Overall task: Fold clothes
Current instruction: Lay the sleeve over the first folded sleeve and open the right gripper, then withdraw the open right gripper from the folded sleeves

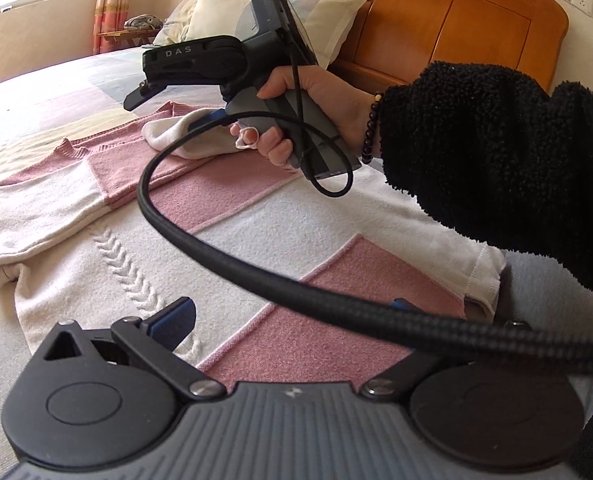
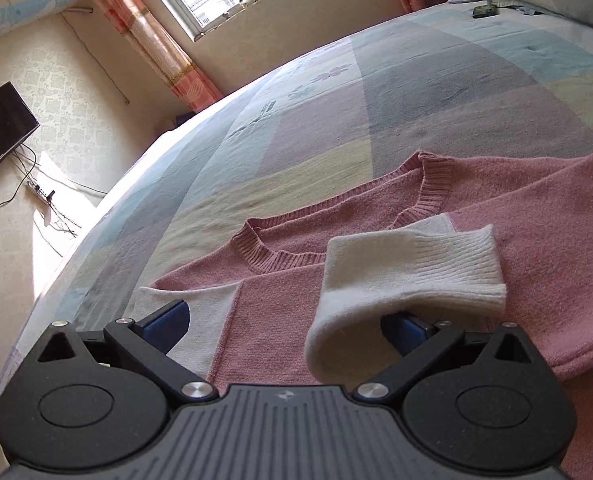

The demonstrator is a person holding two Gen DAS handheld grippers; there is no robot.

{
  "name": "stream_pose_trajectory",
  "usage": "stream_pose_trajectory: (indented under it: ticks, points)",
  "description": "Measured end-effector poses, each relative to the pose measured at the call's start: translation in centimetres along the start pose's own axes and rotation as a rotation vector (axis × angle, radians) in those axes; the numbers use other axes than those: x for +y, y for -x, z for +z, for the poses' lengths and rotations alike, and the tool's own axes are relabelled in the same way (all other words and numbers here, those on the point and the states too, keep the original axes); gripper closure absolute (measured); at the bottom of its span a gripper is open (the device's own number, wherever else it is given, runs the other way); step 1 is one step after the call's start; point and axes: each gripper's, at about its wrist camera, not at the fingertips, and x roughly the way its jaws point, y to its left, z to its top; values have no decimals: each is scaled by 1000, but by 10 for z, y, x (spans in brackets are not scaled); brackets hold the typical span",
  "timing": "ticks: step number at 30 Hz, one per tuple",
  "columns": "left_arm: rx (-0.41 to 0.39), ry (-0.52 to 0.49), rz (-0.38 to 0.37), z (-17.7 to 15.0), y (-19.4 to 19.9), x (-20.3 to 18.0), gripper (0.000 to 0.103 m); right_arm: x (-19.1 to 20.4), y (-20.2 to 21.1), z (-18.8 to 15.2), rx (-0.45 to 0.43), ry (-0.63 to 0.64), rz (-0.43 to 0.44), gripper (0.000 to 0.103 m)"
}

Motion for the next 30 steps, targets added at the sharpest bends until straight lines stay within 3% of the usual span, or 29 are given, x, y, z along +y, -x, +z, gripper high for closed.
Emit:
stream_pose_trajectory:
  ticks: [4, 8, 13, 18, 27, 30]
  points:
    - [3, 1, 2, 0, -2, -1, 1, 24, -15, 3, 17, 36, 69, 0]
    - [5, -2, 2, 0, -2, -2, 1, 54, -33, -8, 113, 160, 112, 0]
    - [7, -8, 2, 0, -2, -3, 1, 65, -30, -13, 121, 253, 94, 0]
    - [10, -13, 3, 0, -2, -4, 1, 33, -9, 1, -10, 133, 19, 0]
    - [32, -28, -4, 0, -11, -8, 1, -68, 55, 11, -119, -23, -174, 0]
    - [43, -32, -4, 1, -16, -9, 1, -97, 75, 6, -116, -92, -155, 0]
